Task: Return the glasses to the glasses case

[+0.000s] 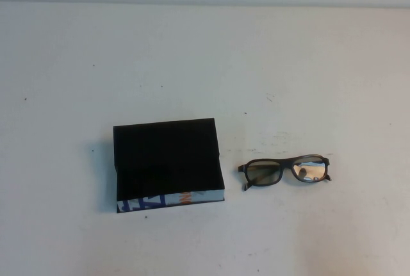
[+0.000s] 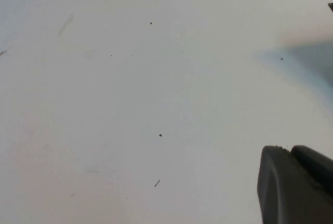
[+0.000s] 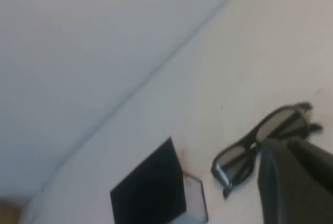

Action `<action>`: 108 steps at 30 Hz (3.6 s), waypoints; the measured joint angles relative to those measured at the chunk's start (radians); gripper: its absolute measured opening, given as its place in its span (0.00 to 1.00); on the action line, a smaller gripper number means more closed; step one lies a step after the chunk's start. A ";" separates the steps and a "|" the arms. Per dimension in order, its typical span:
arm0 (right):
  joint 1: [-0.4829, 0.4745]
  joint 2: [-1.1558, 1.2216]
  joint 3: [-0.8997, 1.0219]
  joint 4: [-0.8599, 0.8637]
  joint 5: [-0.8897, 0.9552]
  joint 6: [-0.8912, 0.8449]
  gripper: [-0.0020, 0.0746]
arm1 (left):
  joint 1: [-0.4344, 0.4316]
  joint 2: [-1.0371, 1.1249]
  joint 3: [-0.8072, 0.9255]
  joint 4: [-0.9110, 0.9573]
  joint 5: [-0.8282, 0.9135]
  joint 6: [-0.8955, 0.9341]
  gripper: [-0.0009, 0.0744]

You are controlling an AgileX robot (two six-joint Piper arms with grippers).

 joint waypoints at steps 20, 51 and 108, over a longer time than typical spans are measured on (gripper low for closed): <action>0.007 0.853 -0.612 -0.596 0.581 -0.109 0.01 | 0.000 0.000 0.000 0.000 0.000 0.000 0.01; 0.432 1.686 -1.340 -1.028 0.679 -0.868 0.31 | 0.000 0.000 0.000 0.000 0.000 0.000 0.01; 0.449 1.980 -1.531 -1.104 0.747 -0.968 0.47 | 0.000 0.000 0.000 0.000 0.000 0.000 0.01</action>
